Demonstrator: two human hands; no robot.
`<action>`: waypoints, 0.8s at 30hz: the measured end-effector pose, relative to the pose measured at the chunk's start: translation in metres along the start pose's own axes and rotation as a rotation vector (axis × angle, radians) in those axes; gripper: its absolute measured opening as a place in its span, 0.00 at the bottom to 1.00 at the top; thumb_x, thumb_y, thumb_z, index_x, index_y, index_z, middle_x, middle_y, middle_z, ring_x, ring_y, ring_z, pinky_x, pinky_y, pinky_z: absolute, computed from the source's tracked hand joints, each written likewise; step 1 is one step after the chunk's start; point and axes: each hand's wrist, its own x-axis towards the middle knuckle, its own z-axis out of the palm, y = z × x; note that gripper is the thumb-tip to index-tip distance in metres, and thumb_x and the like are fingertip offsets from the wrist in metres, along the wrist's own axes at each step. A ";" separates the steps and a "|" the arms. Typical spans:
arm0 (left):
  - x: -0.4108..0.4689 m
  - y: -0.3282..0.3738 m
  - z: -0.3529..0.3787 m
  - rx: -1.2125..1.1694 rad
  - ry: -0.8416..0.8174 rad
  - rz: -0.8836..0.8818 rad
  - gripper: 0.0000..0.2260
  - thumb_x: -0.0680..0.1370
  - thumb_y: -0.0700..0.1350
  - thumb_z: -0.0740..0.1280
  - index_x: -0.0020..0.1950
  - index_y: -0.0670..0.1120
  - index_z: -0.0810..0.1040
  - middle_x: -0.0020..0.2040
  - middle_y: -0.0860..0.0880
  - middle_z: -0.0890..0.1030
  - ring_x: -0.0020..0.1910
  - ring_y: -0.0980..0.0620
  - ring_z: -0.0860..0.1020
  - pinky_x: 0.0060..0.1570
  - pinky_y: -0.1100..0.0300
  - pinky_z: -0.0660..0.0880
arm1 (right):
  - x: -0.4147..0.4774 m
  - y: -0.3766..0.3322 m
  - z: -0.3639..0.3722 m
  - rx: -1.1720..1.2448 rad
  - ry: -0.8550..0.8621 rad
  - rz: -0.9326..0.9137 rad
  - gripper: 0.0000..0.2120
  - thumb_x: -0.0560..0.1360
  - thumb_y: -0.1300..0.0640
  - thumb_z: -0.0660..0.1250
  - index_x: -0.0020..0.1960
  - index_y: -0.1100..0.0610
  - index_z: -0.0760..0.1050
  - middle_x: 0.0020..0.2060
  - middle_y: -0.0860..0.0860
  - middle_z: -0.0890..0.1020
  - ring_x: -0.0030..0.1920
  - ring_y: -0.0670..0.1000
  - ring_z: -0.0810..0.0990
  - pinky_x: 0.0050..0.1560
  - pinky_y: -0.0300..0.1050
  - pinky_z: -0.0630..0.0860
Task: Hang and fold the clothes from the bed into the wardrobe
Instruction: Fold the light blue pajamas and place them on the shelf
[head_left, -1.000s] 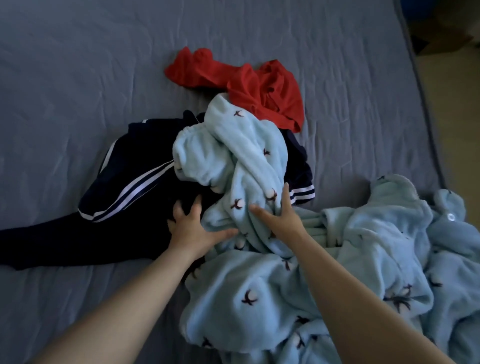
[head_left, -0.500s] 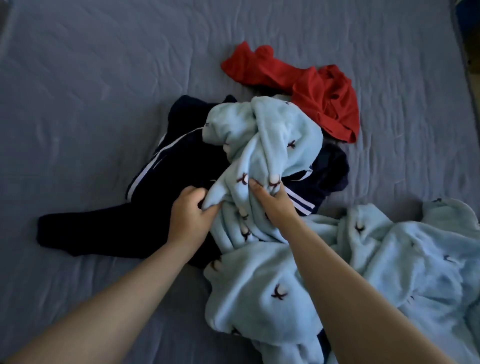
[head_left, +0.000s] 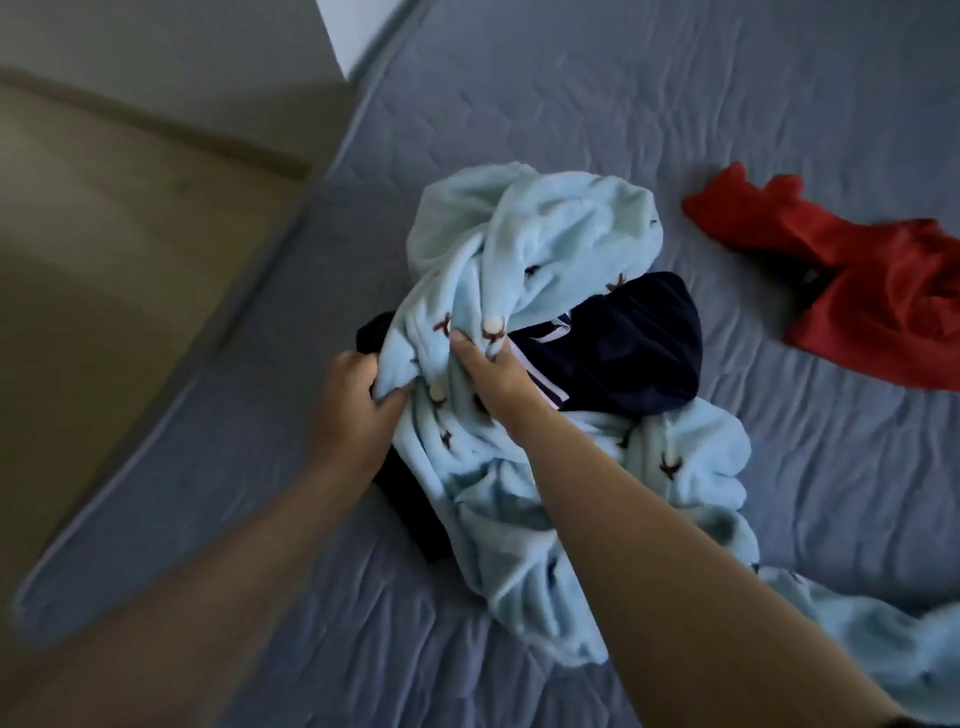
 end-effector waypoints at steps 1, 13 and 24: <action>-0.004 -0.006 -0.001 0.005 -0.013 -0.007 0.16 0.74 0.42 0.71 0.32 0.41 0.68 0.31 0.50 0.67 0.32 0.59 0.70 0.30 0.67 0.63 | -0.004 0.003 0.003 -0.008 -0.017 0.002 0.25 0.77 0.44 0.64 0.71 0.51 0.66 0.63 0.49 0.78 0.65 0.51 0.74 0.69 0.54 0.68; -0.043 0.036 0.012 0.057 -0.062 -0.099 0.26 0.72 0.41 0.73 0.66 0.32 0.70 0.64 0.34 0.70 0.64 0.36 0.69 0.64 0.45 0.66 | -0.090 0.031 -0.086 -0.254 0.219 0.089 0.25 0.79 0.44 0.62 0.74 0.46 0.63 0.63 0.47 0.75 0.60 0.51 0.76 0.58 0.49 0.76; -0.097 0.169 0.062 -0.060 -0.265 0.118 0.15 0.75 0.42 0.70 0.60 0.38 0.77 0.57 0.43 0.76 0.59 0.46 0.74 0.59 0.61 0.66 | -0.201 0.051 -0.216 -0.282 0.451 0.205 0.19 0.78 0.47 0.63 0.68 0.47 0.69 0.56 0.46 0.77 0.48 0.41 0.76 0.40 0.31 0.71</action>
